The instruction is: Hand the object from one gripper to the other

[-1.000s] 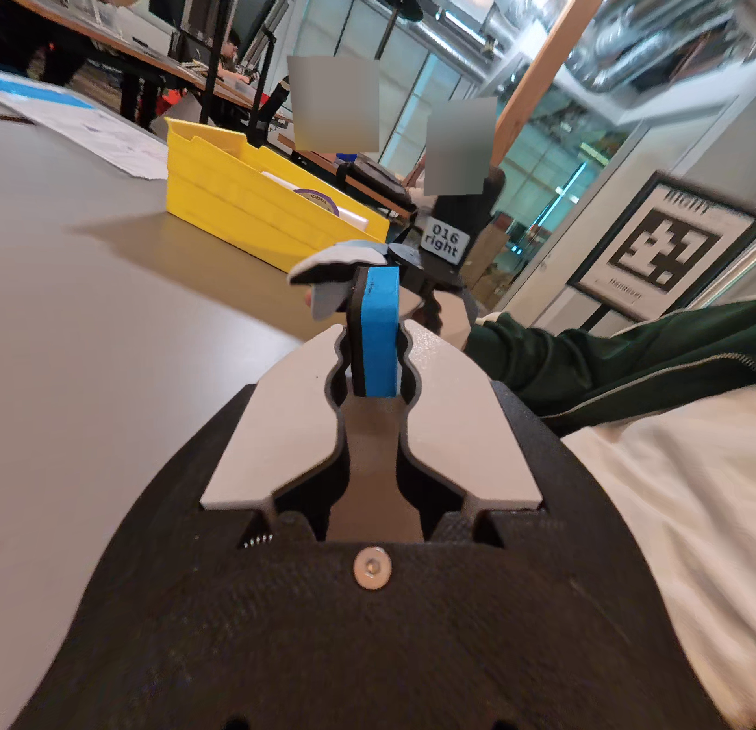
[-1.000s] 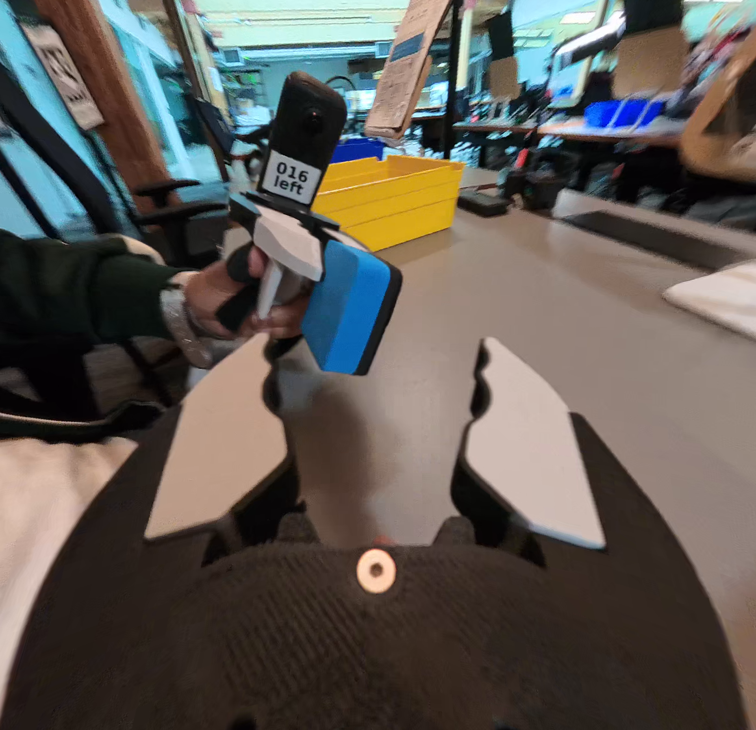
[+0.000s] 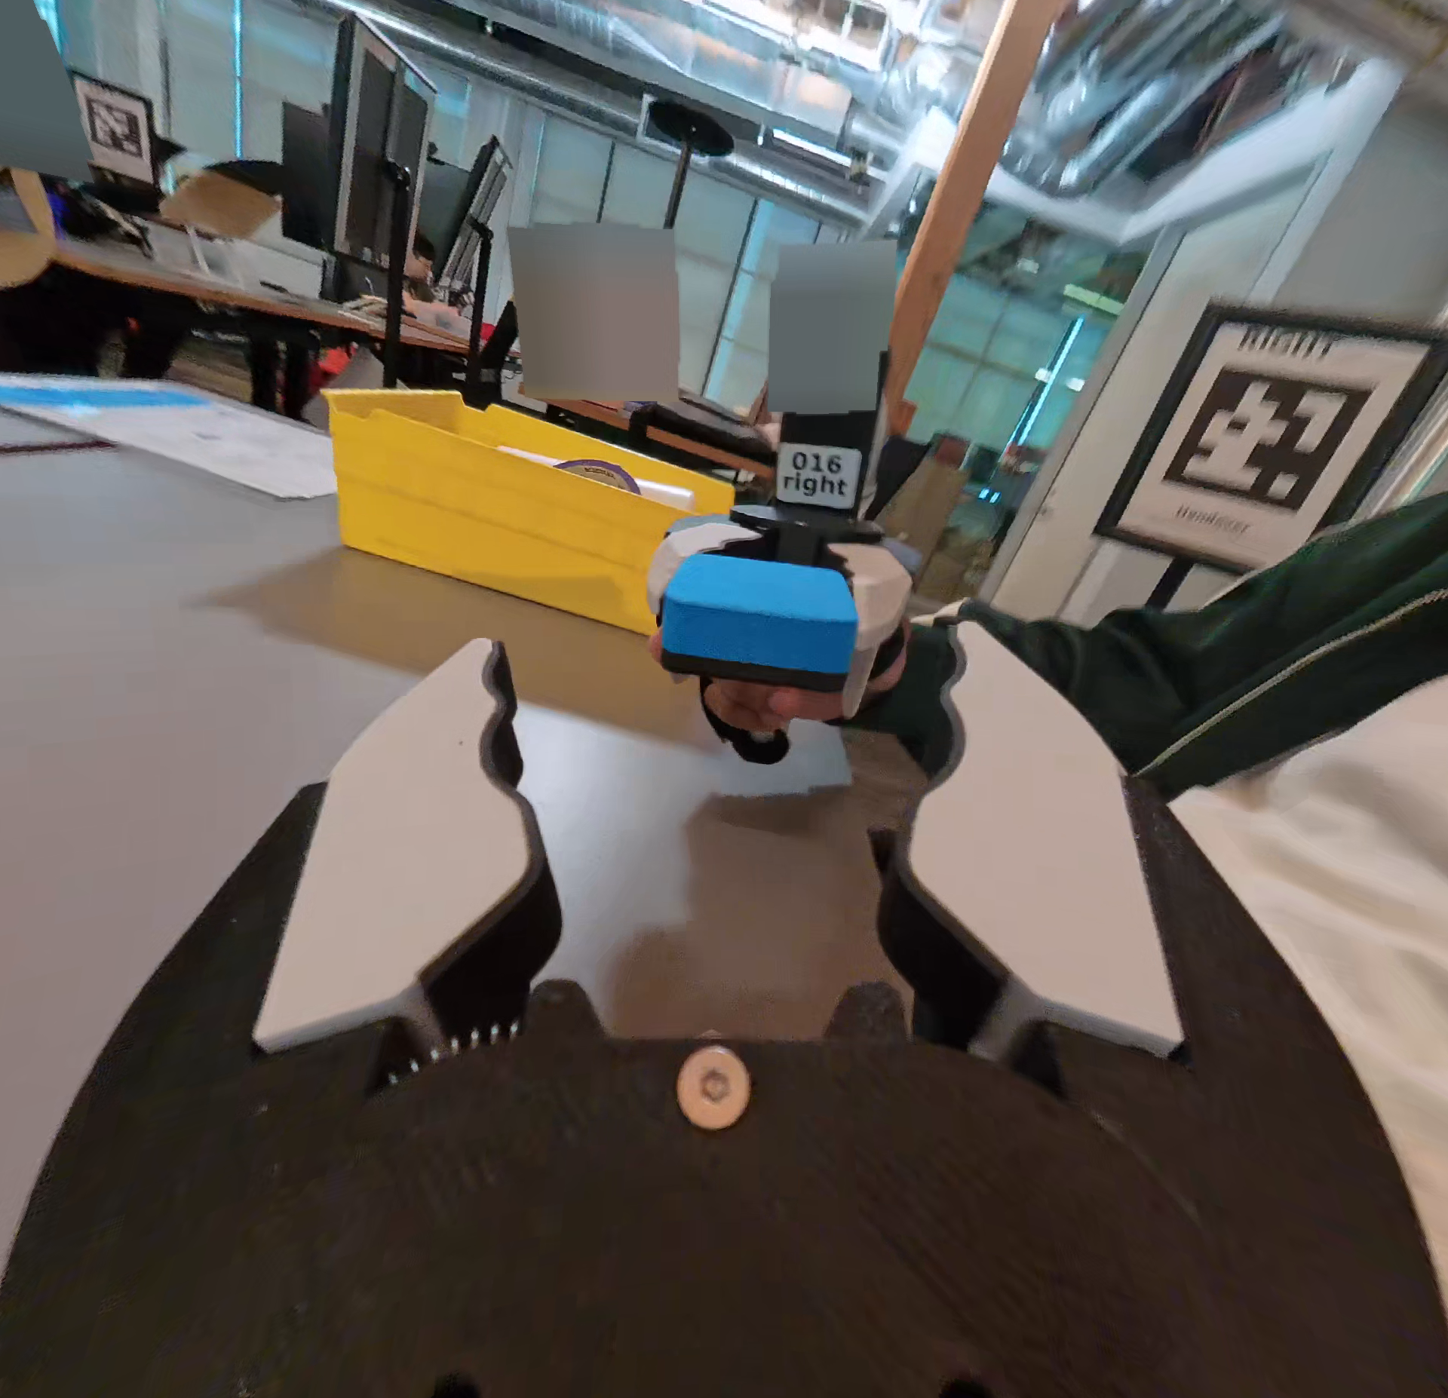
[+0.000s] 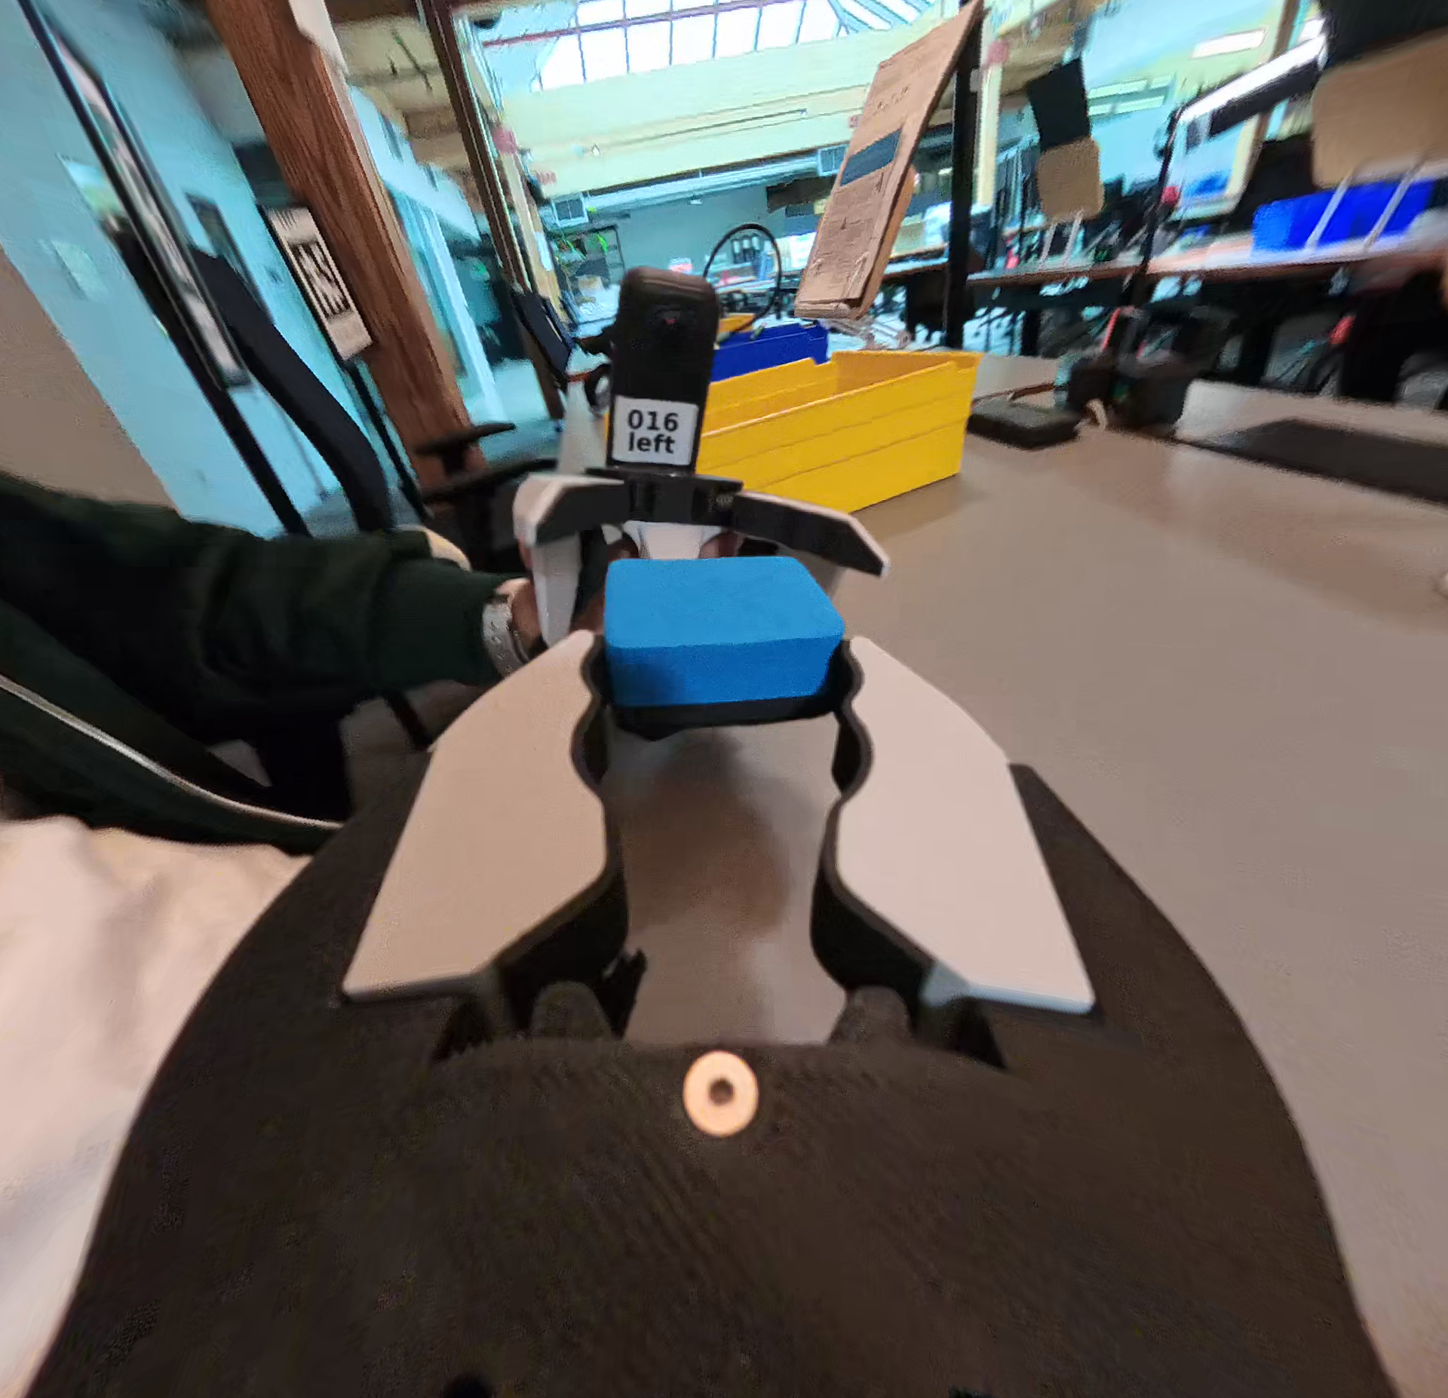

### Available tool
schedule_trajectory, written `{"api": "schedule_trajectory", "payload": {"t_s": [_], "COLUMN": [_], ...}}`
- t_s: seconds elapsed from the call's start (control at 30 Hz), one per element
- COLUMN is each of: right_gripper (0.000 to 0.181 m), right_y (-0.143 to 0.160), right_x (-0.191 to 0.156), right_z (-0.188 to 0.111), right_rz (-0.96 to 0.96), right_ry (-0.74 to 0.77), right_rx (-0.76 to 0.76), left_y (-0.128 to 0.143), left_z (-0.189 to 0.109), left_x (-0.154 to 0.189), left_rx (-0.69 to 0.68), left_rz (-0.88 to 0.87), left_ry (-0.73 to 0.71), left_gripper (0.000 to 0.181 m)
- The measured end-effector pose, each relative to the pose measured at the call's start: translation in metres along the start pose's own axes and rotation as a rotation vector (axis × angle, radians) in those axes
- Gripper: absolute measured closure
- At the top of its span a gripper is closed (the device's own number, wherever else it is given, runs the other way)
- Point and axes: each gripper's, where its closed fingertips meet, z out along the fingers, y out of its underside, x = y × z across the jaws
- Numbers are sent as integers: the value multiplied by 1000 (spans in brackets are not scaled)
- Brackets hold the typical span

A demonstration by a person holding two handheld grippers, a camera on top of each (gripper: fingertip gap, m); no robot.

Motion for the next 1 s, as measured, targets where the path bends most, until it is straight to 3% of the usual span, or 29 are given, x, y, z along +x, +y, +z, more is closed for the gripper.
{"api": "schedule_trajectory", "payload": {"t_s": [0.13,0.27,0.47,0.53,0.6,0.67,0.77,0.87,1.0], "right_gripper": [126,125,124,99,75,70,84,110,125], "right_y": [1,8,5,0,-10,-15,-13,-6,12], "right_x": [0,-3,-3,6,14,19,23,25,20], "right_z": [1,5,6,5,0,-4,-8,-7,7], "right_rz": [74,31,36,-20,-127,-286,-592,-945,-1230], "right_ry": [-19,-19,-26,38,120,203,344,501,559], "right_rx": [8,-33,-4,32,79,56,-83,-283,-478], "left_y": [11,23,20,18,18,20,29,33,35], "left_z": [7,8,8,9,7,4,-4,-7,-3], "left_x": [13,12,13,14,9,0,-22,-31,-29], "left_rx": [-76,-163,-188,-180,-172,-187,-261,-328,-370], "left_rz": [81,48,1,-35,-63,-87,-84,-2,67], "left_ry": [35,32,16,24,0,-46,-203,-317,-386], "left_gripper": [96,128,129,129,129,129,129,129,128]}}
